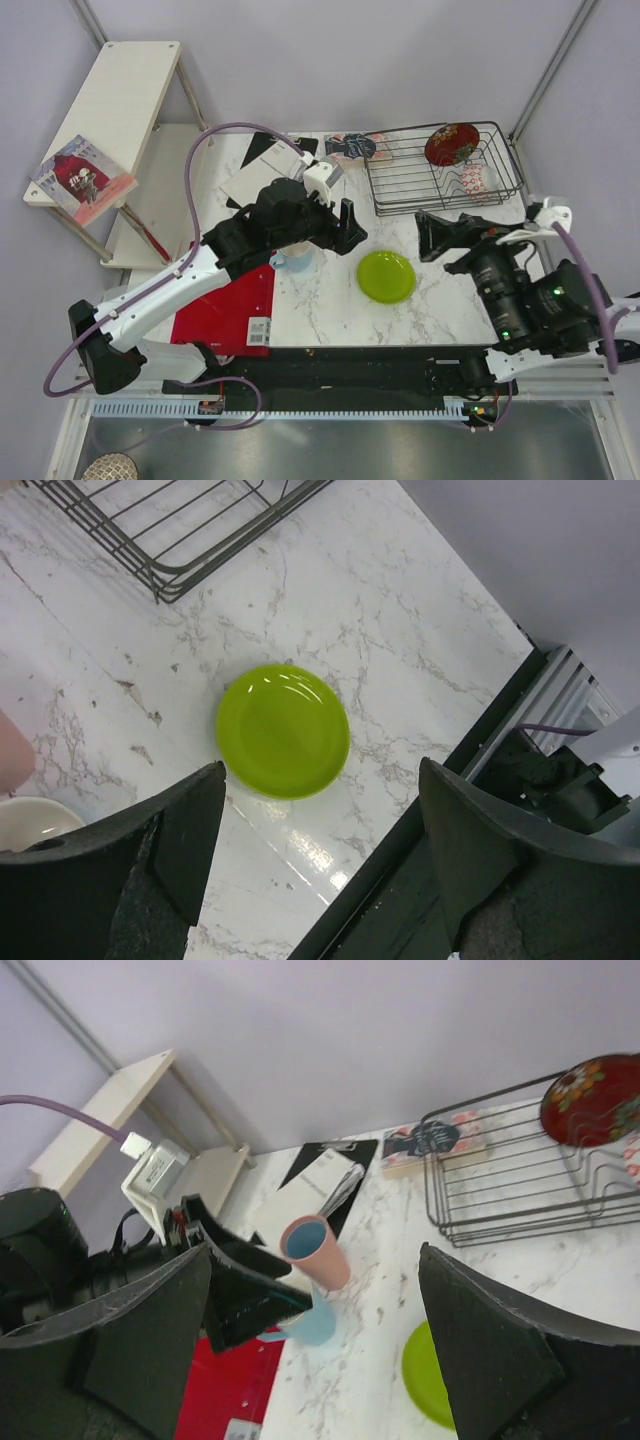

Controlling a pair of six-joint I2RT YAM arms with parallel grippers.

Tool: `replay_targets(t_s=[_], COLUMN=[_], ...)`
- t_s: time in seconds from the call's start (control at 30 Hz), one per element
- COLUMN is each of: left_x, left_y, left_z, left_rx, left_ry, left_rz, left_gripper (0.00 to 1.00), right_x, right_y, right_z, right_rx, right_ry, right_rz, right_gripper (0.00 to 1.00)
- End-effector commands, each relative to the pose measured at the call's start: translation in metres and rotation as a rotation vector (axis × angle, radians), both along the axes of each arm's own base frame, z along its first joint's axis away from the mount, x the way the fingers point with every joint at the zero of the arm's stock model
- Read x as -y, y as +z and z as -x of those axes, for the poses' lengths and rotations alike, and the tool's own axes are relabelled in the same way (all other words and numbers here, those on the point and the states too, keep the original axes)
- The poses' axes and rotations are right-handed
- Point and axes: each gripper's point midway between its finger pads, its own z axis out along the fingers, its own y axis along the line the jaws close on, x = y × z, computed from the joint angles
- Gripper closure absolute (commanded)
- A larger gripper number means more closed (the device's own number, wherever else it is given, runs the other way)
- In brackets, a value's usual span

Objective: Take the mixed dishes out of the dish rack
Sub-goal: Place the plate at the center of the board, then pick up the plate from the dish rack.

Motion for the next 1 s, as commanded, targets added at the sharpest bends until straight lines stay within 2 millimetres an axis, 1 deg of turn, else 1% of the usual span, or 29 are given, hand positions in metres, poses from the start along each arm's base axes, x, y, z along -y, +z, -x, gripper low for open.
replay_targets(t_s=[0.0,0.03,0.07,0.1,0.13,0.17,0.2,0.23,0.27,0.3,0.37,0.4,0.43,0.47,0.5,0.53,0.57,0.6,0.63,0.67,0.7,0.73,0.77,0.8,0.83,0.87,0.9,0.93,0.97], left_x=[-0.01,-0.012,-0.016,-0.019,-0.022,-0.024,-0.027,-0.03,-0.035,-0.037,-0.042,-0.044,-0.046,-0.047,-0.05,-0.051,-0.052,-0.054,-0.056,-0.056,-0.057,-0.057,-0.058,-0.06,-0.06,-0.06,-0.061,-0.061,-0.061], left_y=[0.0,-0.001,0.004,0.003,0.0,0.003,0.001,0.004,0.004,0.001,0.002,-0.001,0.0,-0.001,-0.003,-0.005,-0.003,-0.006,-0.008,-0.01,-0.011,-0.013,-0.013,-0.017,-0.018,-0.021,-0.024,-0.026,-0.027], left_z=[0.006,0.006,0.008,0.008,0.009,0.011,0.013,0.015,0.014,0.014,0.017,0.017,0.017,0.017,0.017,0.017,0.017,0.017,0.018,0.018,0.018,0.02,0.02,0.019,0.019,0.018,0.017,0.016,0.015], left_rx=[0.049,0.049,0.06,0.063,0.065,0.072,0.075,0.084,0.091,0.092,0.096,0.098,0.1,0.102,0.102,0.102,0.107,0.104,0.101,0.098,0.095,0.09,0.088,0.085,0.085,0.084,0.081,0.078,0.077], left_ry=[-0.006,-0.003,0.0,0.01,0.013,0.012,0.01,0.01,0.031,0.034,0.038,0.042,0.047,0.05,0.061,0.061,0.065,0.072,0.073,0.075,0.076,0.074,0.076,0.081,0.084,0.086,0.093,0.096,0.099], left_rz=[-0.007,-0.009,0.002,-0.001,-0.006,-0.002,-0.006,0.003,-0.004,-0.01,-0.01,-0.015,-0.015,-0.019,-0.026,-0.032,-0.03,-0.039,-0.044,-0.047,-0.046,-0.052,-0.053,-0.062,-0.066,-0.075,-0.083,-0.089,-0.09], left_gripper=[0.16,0.17,0.17,0.17,0.17,0.17,0.17,0.17,0.17,0.16,0.16,0.16,0.16,0.16,0.16,0.16,0.16,0.16,0.16,0.16,0.16,0.16,0.16,0.16,0.16,0.16,0.16,0.16,0.16], right_x=[-0.027,-0.034,-0.053,-0.053,-0.057,-0.071,-0.063,-0.061,-0.063,-0.048,-0.041,-0.018,-0.006,-0.002,0.031,0.032,0.038,0.059,0.062,0.065,0.076,0.08,0.081,0.09,0.092,0.093,0.104,0.107,0.109], right_y=[0.024,0.026,0.03,0.031,0.031,0.031,0.028,0.026,0.031,0.02,0.009,0.003,0.01,-0.013,-0.024,-0.032,-0.047,-0.053,-0.06,-0.072,-0.077,-0.082,-0.093,-0.098,-0.114,-0.122,-0.125,-0.145,-0.152], right_z=[-0.013,-0.016,-0.02,-0.032,-0.039,-0.048,-0.07,-0.085,-0.103,-0.137,-0.177,-0.204,-0.217,-0.246,-0.268,-0.282,-0.306,-0.322,-0.333,-0.352,-0.363,-0.372,-0.388,-0.397,-0.411,-0.418,-0.428,-0.438,-0.444], right_rx=[0.051,0.062,0.087,0.093,0.1,0.117,0.115,0.104,0.078,0.045,-0.009,-0.034,-0.039,-0.109,-0.158,-0.187,-0.227,-0.25,-0.269,-0.293,-0.302,-0.31,-0.325,-0.325,-0.351,-0.361,-0.349,-0.38,-0.384], right_ry=[-0.048,-0.052,-0.024,-0.064,-0.072,-0.054,-0.102,-0.115,-0.125,-0.11,-0.1,-0.12,-0.138,-0.164,-0.242,-0.202,-0.207,-0.24,-0.227,-0.234,-0.257,-0.262,-0.264,-0.273,-0.276,-0.267,-0.279,-0.288,-0.287], right_rz=[0.113,0.132,0.155,0.17,0.177,0.201,0.244,0.238,0.157,0.189,0.118,0.114,0.087,0.105,0.07,0.044,0.021,-0.038,-0.056,-0.063,-0.068,-0.07,-0.073,-0.083,-0.111,-0.133,-0.171,-0.219,-0.254], right_gripper=[0.08,0.08,0.07,0.06,0.06,0.05,0.05,0.05,0.05,0.06,0.08,0.08,0.08,0.08,0.08,0.08,0.07,0.06,0.04,0.02,0.02,0.02,0.03,0.07,0.15,0.18,0.21,0.3,0.33])
